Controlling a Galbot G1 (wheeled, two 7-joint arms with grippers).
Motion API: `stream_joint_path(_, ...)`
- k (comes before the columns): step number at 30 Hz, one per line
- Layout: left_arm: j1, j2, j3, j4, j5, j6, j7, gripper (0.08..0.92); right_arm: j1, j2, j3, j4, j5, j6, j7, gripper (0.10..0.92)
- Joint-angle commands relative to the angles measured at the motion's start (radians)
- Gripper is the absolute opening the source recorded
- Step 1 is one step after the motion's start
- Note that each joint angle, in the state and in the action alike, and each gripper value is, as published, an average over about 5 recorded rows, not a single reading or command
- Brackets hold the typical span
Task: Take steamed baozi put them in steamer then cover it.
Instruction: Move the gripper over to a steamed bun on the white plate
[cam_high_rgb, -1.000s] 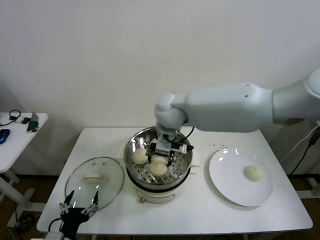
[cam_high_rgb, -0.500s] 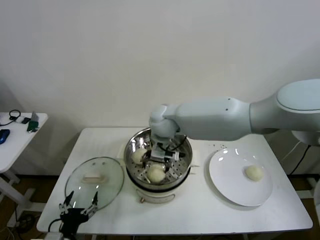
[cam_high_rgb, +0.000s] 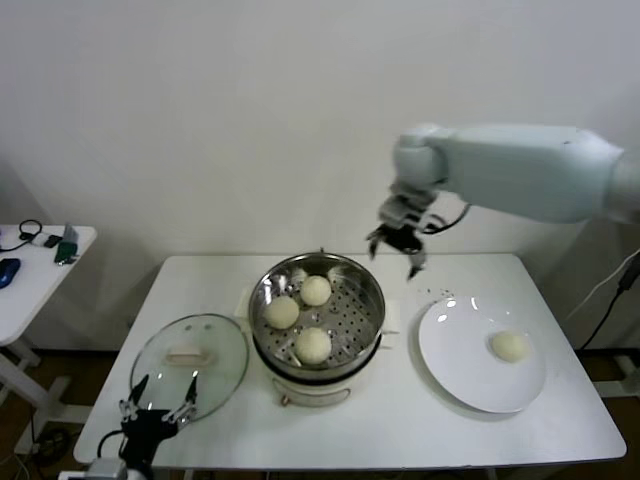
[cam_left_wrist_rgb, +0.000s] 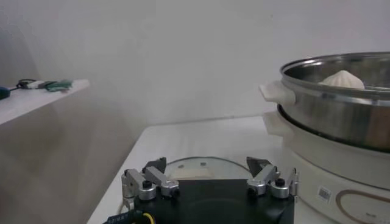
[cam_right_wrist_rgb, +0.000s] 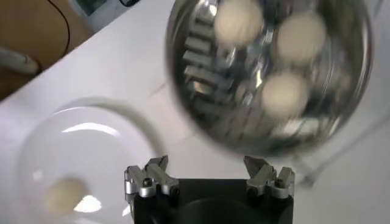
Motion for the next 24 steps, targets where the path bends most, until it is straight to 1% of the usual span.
stream_joint_path(1, -0.018, -0.003, 0.002, 0.012, -0.002, 0.006, 0.001, 0.823, 0.025, -0.390, -0.181, -0.049, 0.033, -0.117, 0.036, 0.823)
stream_joint_path(4, -0.024, -0.008, 0.006, 0.014, 0.002, 0.013, 0.002, 0.823, -0.131, -0.487, -0.081, -0.040, -0.058, -0.168, 0.076, 0.823)
stream_joint_path(8, -0.020, -0.010, 0.007, 0.016, 0.006, 0.015, 0.004, 0.823, -0.359, -0.530, 0.095, -0.068, -0.167, -0.200, 0.109, 0.823)
stream_joint_path(12, -0.010, -0.014, 0.005, 0.023, 0.006, 0.012, 0.001, 0.823, -0.511, -0.515, 0.221, -0.116, -0.217, -0.212, 0.126, 0.823)
stream_joint_path(24, 0.008, -0.021, 0.009, 0.044, 0.011, -0.006, -0.004, 0.823, -0.766, -0.401, 0.472, -0.271, -0.305, -0.228, 0.200, 0.823)
